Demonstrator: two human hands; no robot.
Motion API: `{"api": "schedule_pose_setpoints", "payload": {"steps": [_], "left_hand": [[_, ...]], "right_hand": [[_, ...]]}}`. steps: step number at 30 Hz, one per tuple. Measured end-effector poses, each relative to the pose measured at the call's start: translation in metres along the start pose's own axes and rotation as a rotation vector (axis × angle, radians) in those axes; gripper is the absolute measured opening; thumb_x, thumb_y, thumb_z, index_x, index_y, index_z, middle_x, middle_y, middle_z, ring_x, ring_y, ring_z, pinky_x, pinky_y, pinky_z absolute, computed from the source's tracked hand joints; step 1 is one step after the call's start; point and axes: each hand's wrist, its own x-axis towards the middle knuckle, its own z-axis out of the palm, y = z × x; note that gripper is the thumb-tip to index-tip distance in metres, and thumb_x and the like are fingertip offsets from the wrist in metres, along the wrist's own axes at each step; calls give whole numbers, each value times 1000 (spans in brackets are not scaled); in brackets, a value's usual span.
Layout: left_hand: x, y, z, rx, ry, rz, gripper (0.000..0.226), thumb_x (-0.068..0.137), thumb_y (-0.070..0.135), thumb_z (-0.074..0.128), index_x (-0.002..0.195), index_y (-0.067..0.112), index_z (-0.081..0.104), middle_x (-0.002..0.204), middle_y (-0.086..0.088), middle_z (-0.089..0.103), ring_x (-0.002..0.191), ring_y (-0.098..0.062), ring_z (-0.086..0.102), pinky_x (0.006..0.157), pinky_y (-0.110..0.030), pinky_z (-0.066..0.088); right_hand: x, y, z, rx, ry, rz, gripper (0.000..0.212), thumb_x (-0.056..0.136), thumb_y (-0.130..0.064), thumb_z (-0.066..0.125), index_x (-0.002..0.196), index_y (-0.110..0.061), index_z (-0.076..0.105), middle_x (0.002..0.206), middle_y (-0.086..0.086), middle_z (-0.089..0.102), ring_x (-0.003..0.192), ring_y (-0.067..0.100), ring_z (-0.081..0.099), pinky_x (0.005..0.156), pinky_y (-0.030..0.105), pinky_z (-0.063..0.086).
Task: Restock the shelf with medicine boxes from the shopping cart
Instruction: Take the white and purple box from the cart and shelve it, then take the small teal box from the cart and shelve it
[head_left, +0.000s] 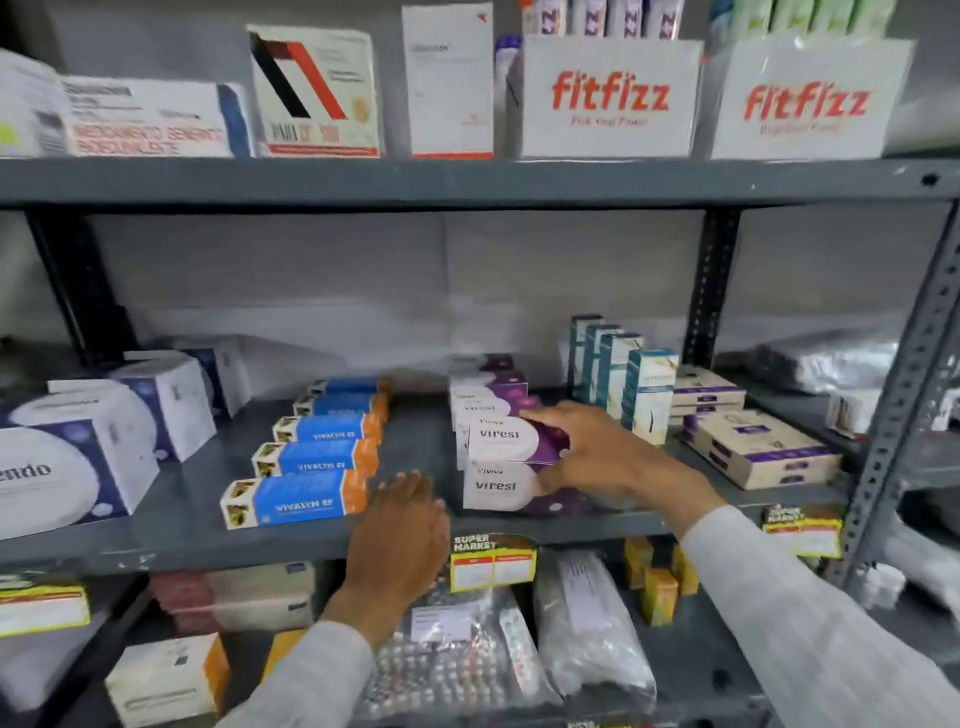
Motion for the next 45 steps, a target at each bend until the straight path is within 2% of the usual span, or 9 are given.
{"api": "schedule_pose_setpoints", "payload": {"steps": [6, 13, 18, 22, 27, 30, 39, 42, 45], "left_hand": [[-2, -3, 5, -42, -42, -35, 58, 98, 37, 29, 132, 7, 65, 138, -13, 65, 131, -28, 59, 117, -44, 36], [-2, -3, 8, -46, -42, -31, 58, 102, 36, 26, 139, 7, 58, 147, -12, 58, 138, -27, 52, 121, -43, 30], [-3, -4, 8, -89, -64, -39, 59, 103, 38, 22, 143, 8, 54, 151, -11, 54, 142, -25, 48, 123, -40, 28], [-16, 6, -6, -391, 124, -94, 49, 104, 32, 36, 143, 9, 54, 148, -11, 56, 140, -23, 50, 119, -35, 33], [-76, 39, 11, -581, 440, 64, 38, 96, 12, 50, 128, 1, 67, 131, -12, 68, 129, -25, 60, 111, -37, 45], [-124, 70, 49, -637, 273, 192, 36, 93, 8, 54, 125, 1, 68, 130, -9, 68, 127, -21, 60, 111, -35, 43], [-293, 159, 208, -479, -882, 249, 46, 101, 42, 44, 138, 20, 60, 145, 0, 61, 136, -18, 53, 113, -29, 36], [-335, 172, 239, -406, -1032, 282, 49, 100, 46, 40, 139, 22, 59, 144, 2, 61, 137, -19, 52, 113, -30, 36], [-353, 178, 259, -282, -1013, 367, 52, 96, 48, 38, 137, 25, 60, 138, 3, 66, 133, -19, 56, 112, -33, 36]], "right_hand": [[14, 6, 15, -32, -65, -8, 90, 77, -27, 83, 154, -27, 37, 105, -22, 38, 101, 3, 48, 79, 12, 38], [0, 23, 37, -11, 72, -40, 75, 87, -34, 76, 153, -28, 42, 153, -9, 31, 139, 13, 41, 118, 32, 35], [-20, 28, 50, -95, 214, -90, 74, 89, -43, 72, 154, -33, 37, 162, -9, 22, 147, 12, 29, 113, 22, 29], [-54, 37, 60, -109, 424, -136, 63, 93, -37, 69, 150, -29, 44, 158, -6, 34, 147, 13, 31, 117, 31, 33], [-115, 81, 97, -109, 766, -170, 31, 88, -10, 69, 118, -5, 72, 119, 7, 68, 115, 22, 61, 107, 27, 42], [-159, 127, 137, -57, 702, -46, 24, 87, -6, 68, 110, -3, 74, 109, 9, 71, 106, 25, 64, 99, 29, 48], [-324, 278, 264, 124, 207, 797, 26, 86, -8, 68, 110, -14, 76, 108, 7, 77, 98, 25, 72, 83, 14, 45], [-378, 323, 310, 204, -42, 1160, 36, 84, -17, 71, 120, -16, 72, 117, 9, 75, 110, 28, 70, 97, 30, 50], [-432, 353, 363, 203, -206, 1338, 37, 74, -28, 65, 107, -13, 72, 115, 16, 74, 115, 36, 66, 91, 33, 49]]}}
